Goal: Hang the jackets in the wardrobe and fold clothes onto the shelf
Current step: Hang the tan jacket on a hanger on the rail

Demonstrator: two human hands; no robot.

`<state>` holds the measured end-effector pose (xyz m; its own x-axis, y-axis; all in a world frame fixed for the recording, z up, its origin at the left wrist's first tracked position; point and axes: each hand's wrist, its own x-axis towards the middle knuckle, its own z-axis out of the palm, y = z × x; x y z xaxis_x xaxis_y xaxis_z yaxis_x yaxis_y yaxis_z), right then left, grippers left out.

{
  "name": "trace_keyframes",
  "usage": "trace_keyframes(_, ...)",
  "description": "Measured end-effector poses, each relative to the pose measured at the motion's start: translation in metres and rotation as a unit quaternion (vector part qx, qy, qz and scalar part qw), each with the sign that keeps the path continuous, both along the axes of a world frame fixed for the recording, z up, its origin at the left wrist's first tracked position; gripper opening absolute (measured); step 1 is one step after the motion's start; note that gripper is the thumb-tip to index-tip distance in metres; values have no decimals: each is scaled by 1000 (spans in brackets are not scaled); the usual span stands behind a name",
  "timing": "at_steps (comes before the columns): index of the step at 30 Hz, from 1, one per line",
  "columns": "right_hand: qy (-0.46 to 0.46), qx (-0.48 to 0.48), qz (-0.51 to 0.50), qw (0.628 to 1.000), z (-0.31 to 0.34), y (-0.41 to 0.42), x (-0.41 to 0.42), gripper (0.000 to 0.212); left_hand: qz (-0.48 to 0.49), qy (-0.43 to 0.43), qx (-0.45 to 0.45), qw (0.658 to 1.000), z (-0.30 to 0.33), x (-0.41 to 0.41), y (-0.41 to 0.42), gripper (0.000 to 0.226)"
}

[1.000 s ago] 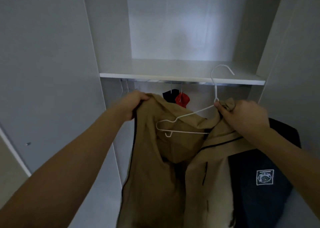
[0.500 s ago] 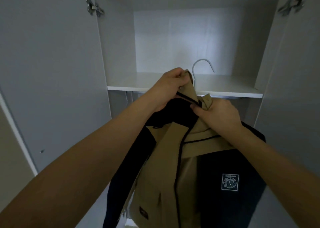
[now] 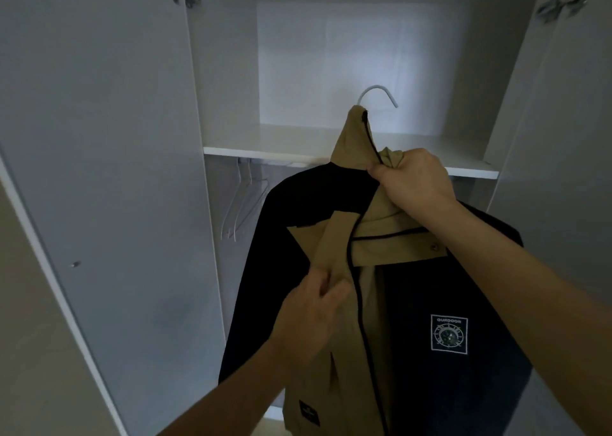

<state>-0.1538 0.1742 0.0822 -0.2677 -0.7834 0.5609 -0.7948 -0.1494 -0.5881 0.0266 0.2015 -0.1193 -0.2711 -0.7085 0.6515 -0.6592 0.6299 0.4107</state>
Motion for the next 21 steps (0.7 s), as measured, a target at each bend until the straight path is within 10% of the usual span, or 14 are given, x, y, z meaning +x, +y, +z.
trace_keyframes(10, -47, 13, -23, 999, -7, 8, -25, 51, -20, -108, -157, 981, 7, -37, 6, 43)
trace_keyframes(18, -46, 12, -43, 998, -6, 20, -41, 53, 90, -210, -78, 971, -8, 17, -44, 37)
trace_keyframes(21, -43, 12, -45, 998, -10, 18, -39, 51, 119, -209, 123, 963, 0, 10, -58, 64)
